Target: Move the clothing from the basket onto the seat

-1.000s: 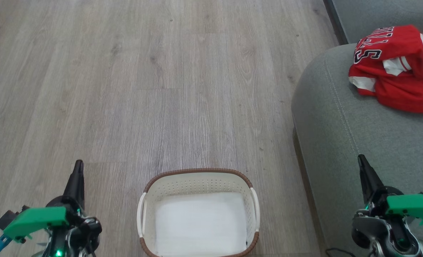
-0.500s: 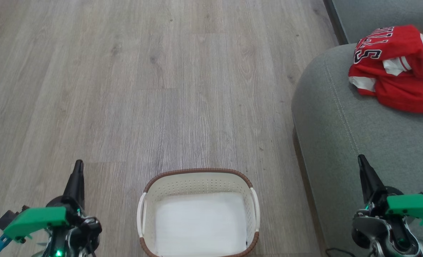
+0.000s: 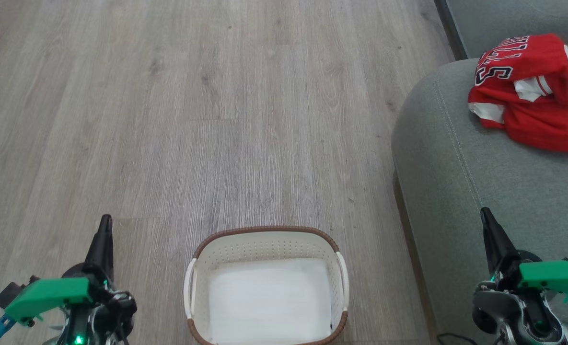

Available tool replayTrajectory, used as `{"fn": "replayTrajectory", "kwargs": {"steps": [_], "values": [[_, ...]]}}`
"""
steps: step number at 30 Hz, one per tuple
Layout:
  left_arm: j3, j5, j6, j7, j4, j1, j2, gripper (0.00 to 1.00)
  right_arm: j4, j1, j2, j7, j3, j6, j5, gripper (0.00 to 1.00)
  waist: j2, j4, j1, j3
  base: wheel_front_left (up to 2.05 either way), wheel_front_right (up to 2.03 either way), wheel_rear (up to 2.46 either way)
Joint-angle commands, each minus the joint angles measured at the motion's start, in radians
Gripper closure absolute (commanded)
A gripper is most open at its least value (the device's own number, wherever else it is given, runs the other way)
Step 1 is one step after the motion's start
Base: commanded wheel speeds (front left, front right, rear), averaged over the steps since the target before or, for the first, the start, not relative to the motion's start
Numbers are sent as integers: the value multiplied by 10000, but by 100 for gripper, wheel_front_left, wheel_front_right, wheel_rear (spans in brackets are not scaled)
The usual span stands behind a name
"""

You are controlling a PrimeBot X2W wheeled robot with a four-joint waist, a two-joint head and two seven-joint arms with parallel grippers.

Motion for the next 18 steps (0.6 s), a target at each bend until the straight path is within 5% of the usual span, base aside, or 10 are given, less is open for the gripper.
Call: {"fn": "replayTrajectory", "kwargs": {"steps": [1, 18], "values": [[357, -26, -65, 77, -360, -480, 87, 100, -380, -515, -58, 31, 180, 83, 58, 100, 0, 0, 0, 0, 0, 0, 0], [356, -27, -65, 76, -360, -480, 87, 100, -380, -515, -58, 31, 180, 83, 58, 100, 0, 0, 0, 0, 0, 0, 0]]}}
